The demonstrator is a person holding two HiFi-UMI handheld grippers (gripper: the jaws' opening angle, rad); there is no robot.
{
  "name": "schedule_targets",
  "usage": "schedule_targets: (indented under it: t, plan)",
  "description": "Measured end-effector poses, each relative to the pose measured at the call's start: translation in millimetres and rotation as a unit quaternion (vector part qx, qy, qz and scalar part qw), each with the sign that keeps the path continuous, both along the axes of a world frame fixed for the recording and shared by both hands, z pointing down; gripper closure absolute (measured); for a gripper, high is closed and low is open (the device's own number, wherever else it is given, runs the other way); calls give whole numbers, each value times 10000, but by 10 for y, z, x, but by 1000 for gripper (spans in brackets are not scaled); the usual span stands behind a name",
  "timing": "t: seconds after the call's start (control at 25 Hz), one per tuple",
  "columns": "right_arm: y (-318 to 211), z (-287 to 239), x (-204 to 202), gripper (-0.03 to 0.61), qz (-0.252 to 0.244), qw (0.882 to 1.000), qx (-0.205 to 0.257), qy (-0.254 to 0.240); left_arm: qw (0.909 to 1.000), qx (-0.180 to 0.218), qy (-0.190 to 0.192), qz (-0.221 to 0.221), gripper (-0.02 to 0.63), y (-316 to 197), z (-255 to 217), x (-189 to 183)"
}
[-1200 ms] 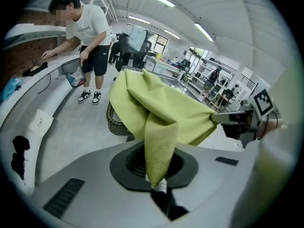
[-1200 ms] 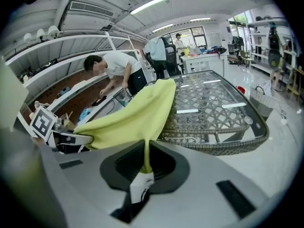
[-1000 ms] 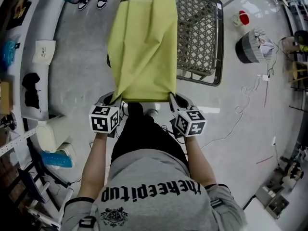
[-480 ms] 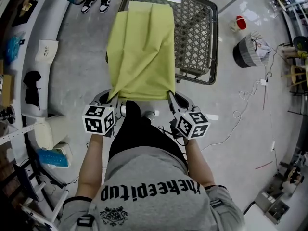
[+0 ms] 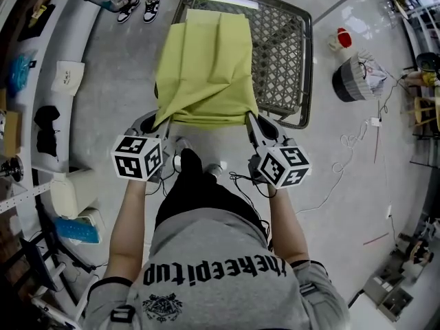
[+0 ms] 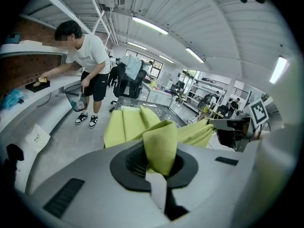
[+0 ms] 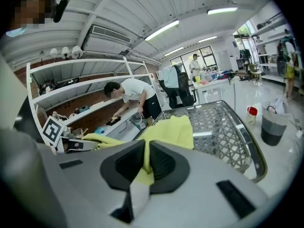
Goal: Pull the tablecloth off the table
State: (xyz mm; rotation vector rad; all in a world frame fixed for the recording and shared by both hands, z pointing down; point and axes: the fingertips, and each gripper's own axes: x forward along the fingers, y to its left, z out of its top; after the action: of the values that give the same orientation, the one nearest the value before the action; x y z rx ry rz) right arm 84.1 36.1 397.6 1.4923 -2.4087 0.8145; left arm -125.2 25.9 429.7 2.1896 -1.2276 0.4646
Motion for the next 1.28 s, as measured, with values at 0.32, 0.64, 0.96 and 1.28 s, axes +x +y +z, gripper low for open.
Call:
schedule_targets:
  t: [0.32, 0.64, 0.96, 1.28]
  plan:
    - [-562, -220, 17, 549, 238, 9989, 322, 224, 9991, 325, 103, 253, 591, -646, -242, 19]
    - [-1021, -366, -4, 549, 516, 9968, 463, 387, 9972, 423, 293, 540, 591, -1152, -342, 17]
    - [-1329, -493, 58, 549, 655, 9951, 478, 557, 9957, 468, 409, 682, 591, -1497, -436, 93]
    - [-1629, -550, 66, 549, 669, 9945, 541, 602, 9958, 488, 352, 687, 591, -1792, -477, 109]
